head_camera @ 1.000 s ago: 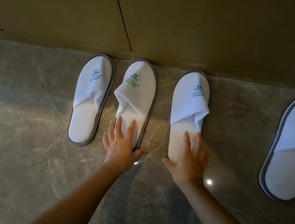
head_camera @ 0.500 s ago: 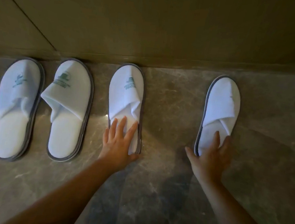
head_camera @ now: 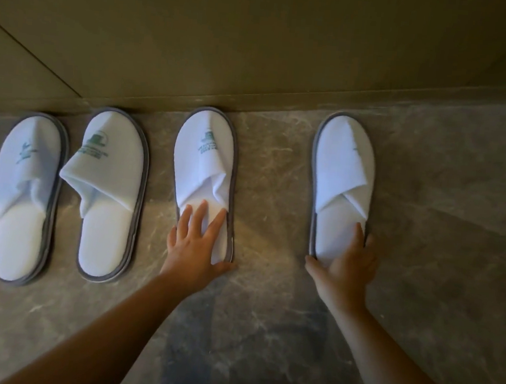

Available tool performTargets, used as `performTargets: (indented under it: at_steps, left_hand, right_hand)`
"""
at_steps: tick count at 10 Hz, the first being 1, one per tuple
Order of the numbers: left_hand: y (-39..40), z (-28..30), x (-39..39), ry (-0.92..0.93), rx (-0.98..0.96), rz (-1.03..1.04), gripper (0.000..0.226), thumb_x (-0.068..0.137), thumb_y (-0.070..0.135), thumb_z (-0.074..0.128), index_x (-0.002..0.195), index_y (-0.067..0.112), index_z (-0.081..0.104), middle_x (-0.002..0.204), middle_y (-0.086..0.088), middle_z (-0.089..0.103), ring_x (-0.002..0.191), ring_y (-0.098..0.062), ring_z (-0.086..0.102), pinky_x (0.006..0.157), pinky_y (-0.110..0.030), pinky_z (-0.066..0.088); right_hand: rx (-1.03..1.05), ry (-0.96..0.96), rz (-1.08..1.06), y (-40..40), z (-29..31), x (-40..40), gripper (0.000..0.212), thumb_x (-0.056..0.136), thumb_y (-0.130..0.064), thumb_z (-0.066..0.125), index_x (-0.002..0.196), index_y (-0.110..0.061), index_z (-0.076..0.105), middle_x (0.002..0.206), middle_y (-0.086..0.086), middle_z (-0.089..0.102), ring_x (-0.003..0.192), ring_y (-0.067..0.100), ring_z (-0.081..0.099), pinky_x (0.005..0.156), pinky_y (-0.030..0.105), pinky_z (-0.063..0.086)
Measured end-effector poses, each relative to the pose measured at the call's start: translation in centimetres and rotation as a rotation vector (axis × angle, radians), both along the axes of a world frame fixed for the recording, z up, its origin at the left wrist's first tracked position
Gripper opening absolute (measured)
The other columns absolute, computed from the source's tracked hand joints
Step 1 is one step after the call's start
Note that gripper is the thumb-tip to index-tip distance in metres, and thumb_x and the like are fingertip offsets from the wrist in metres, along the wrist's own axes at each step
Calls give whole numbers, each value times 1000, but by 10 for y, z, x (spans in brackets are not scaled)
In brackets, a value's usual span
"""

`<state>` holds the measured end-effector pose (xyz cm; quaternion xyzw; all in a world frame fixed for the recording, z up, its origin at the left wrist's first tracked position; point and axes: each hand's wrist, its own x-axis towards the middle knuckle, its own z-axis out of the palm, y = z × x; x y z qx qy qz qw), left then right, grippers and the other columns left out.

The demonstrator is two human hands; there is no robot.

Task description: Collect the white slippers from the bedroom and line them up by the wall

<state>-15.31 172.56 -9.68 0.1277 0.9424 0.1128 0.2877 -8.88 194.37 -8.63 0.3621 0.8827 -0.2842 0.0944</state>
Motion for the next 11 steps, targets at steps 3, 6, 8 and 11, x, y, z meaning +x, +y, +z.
performTargets:
  at_steps: [3,6,8,11]
  left_hand:
    - [-2,-1,0,8,1,-4,96,70,57,58,140,32,-3,155,-4,-10,140,-31,-15,113,-55,3]
    - [-3,-1,-1,6,9,-17,96,70,60,55,140,32,-4,155,-3,-10,140,-30,-15,113,-54,1]
    - [-2,-1,-1,-4,17,-19,96,70,59,55,139,32,-6,155,-4,-12,140,-30,-17,113,-54,-1]
    - [-5,32,-4,28,128,42,79,75,53,53,139,31,12,156,-2,2,142,-25,-3,115,-48,4]
  right_hand:
    - [-24,-51,185,-42,-5,-12,95,69,-33,71,141,-19,9,151,18,8,136,35,14,110,49,22]
    - [4,-61,192,-54,-7,-13,95,70,-36,70,141,-16,10,151,20,8,135,38,14,109,51,23]
    - [27,-66,171,-57,-7,-15,96,70,-37,70,141,-15,11,151,21,9,135,38,15,109,52,23]
    - [-10,14,156,-51,30,-23,79,73,-40,66,136,-15,26,147,18,26,132,33,27,107,46,34]
